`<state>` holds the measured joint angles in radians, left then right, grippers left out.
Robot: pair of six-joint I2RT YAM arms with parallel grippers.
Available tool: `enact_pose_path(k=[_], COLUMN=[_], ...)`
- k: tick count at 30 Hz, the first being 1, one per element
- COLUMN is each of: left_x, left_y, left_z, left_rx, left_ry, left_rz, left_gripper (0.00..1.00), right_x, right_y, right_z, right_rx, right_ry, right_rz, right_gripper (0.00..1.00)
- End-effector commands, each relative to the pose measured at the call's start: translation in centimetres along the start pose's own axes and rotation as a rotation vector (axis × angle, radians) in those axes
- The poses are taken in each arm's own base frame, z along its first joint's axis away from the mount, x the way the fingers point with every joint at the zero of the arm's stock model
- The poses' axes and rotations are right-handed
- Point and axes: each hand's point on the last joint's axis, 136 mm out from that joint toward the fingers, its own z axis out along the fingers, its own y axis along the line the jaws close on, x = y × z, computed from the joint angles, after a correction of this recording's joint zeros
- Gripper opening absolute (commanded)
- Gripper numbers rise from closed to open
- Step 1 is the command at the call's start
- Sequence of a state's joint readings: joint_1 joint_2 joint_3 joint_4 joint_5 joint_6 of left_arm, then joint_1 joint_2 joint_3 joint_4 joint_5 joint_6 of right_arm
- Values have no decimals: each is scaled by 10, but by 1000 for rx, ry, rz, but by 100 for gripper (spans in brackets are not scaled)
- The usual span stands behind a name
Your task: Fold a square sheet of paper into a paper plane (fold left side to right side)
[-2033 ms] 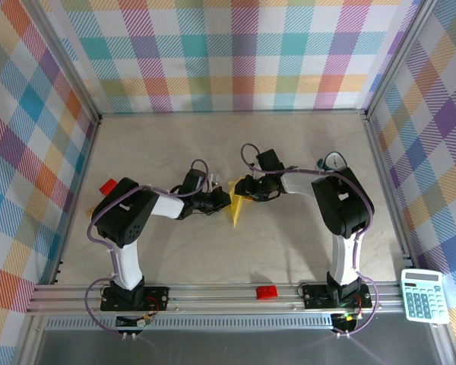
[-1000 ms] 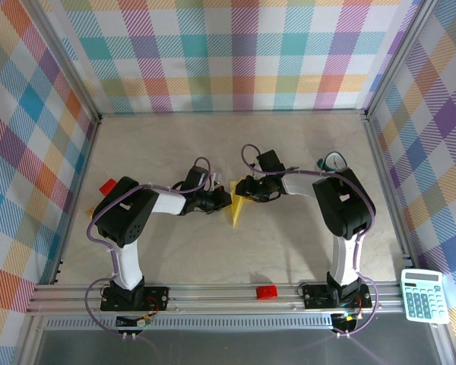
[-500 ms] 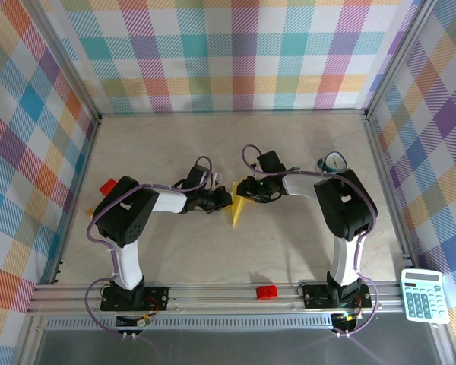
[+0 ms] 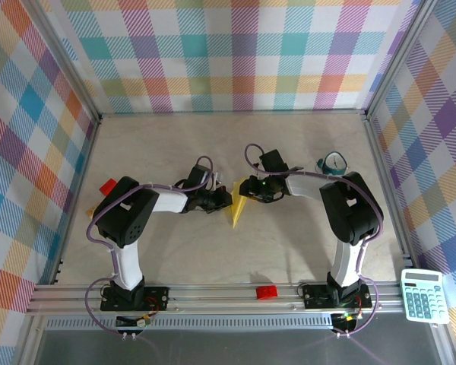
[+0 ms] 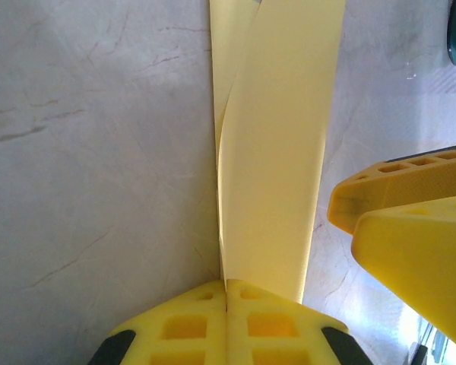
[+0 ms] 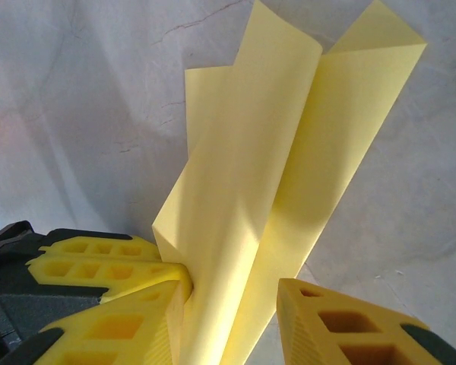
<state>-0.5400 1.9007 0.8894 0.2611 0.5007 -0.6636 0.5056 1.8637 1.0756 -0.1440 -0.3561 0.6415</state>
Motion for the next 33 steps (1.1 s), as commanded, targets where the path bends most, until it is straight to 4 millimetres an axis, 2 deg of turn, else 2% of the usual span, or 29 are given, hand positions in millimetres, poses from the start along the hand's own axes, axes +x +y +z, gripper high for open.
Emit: enact_pose_path(k=[1, 4, 10, 19, 33], left_x=[16, 16, 16, 16, 16], left_y=[41, 40, 39, 40, 43], left_z=[16, 16, 16, 17, 19], left_rx=[-158, -157, -158, -166, -179], left_ry=[17, 18, 19, 21, 30], left_rz=[2, 6, 8, 8, 4], left_gripper=[0, 0, 0, 6, 13], right_x=[-9, -13, -18, -16, -9], right_y=[14, 21, 23, 18, 4], right_z=[-4, -5, 3, 21, 21], right_rx=[-33, -43, -34, 22, 84], right_ry=[-15, -16, 1, 49, 58], right_rz=[-33, -50, -53, -67, -61], right_gripper=[36, 30, 21, 21, 21])
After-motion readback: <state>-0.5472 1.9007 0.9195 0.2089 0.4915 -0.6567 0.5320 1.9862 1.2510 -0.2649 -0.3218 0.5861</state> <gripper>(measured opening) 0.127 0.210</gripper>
